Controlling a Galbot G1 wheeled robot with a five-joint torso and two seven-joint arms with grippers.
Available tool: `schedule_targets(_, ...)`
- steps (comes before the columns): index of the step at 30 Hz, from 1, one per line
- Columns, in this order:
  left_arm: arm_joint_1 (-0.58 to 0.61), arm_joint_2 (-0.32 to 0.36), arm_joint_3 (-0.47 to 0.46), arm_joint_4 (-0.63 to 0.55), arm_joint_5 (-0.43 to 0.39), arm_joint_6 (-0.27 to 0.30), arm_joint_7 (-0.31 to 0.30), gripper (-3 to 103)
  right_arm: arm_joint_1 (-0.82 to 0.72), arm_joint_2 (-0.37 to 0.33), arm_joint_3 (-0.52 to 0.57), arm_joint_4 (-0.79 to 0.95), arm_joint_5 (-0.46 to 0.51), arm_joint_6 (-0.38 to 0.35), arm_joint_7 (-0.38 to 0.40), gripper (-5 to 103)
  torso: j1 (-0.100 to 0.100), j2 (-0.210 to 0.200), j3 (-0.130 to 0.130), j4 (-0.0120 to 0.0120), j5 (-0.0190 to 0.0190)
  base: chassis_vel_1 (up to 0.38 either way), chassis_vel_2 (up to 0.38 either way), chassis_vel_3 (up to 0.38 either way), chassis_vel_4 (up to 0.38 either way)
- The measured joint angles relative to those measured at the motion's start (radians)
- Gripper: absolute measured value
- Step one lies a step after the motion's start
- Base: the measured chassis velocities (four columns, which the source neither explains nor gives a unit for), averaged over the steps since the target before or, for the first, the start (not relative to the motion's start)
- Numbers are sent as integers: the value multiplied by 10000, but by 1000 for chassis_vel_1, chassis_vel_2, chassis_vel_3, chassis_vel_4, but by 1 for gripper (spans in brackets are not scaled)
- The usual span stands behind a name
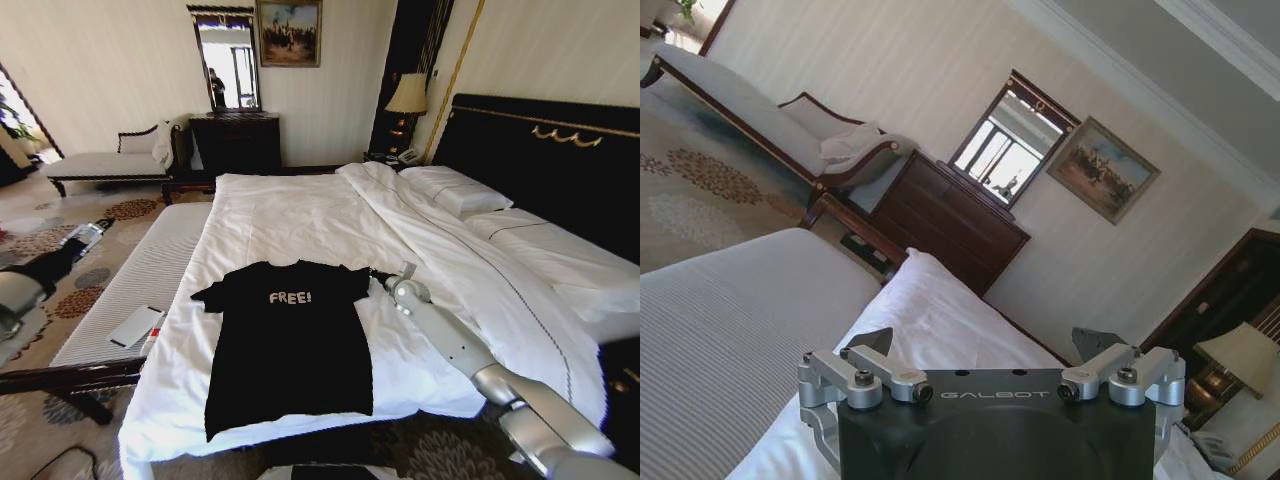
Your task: Fold the clothes on the bed.
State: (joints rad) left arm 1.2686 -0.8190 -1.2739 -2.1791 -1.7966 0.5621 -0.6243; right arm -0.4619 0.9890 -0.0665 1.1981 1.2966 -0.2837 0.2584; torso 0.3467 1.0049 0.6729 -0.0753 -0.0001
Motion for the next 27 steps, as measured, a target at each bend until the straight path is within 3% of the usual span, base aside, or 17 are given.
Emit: schedule_targets(27, -294, -77, 151, 214, -20, 21, 41, 100, 344, 0, -108, 205, -97, -238, 574, 0, 0, -1, 0, -2, 1, 0, 0, 0, 0)
